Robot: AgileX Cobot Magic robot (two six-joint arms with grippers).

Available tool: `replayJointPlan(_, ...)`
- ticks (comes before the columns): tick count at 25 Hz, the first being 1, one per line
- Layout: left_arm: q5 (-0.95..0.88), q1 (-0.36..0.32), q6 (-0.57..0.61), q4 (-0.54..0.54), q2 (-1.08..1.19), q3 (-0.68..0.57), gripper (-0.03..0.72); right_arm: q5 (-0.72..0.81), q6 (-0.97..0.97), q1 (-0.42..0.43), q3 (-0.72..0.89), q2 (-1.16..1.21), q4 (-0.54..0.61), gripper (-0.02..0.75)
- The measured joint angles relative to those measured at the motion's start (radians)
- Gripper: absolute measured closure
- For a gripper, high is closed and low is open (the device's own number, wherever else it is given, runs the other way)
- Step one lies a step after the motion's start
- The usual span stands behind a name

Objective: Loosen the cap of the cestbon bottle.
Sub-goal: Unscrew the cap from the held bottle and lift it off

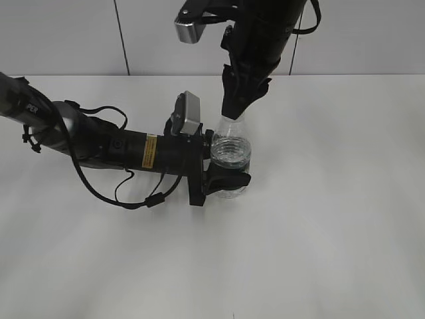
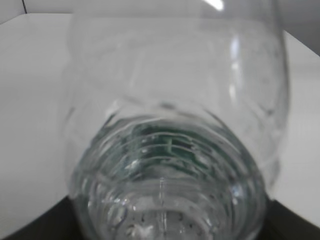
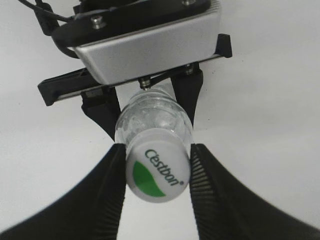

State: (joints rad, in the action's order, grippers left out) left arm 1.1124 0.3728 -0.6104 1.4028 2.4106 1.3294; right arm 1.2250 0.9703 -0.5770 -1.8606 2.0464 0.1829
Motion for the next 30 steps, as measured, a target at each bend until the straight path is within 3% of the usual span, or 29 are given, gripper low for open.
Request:
replayJointPlan(13, 0.000, 0.000, 0.000, 0.003, 0.000, 0.001, 0.276, 0.001, 0.012, -0.002, 0.000, -0.002, -0.009, 0.442)
replayJointPlan(22, 0.000, 0.000, 0.000, 0.003, 0.000, 0.001, 0.276, 0.000, -0.013, -0.002, 0.000, -0.002, -0.024, 0.336)
replayJointPlan(30, 0.000, 0.000, 0.000, 0.003, 0.000, 0.001, 0.276, 0.001, -0.162, -0.002, -0.007, -0.002, -0.030, 0.319)
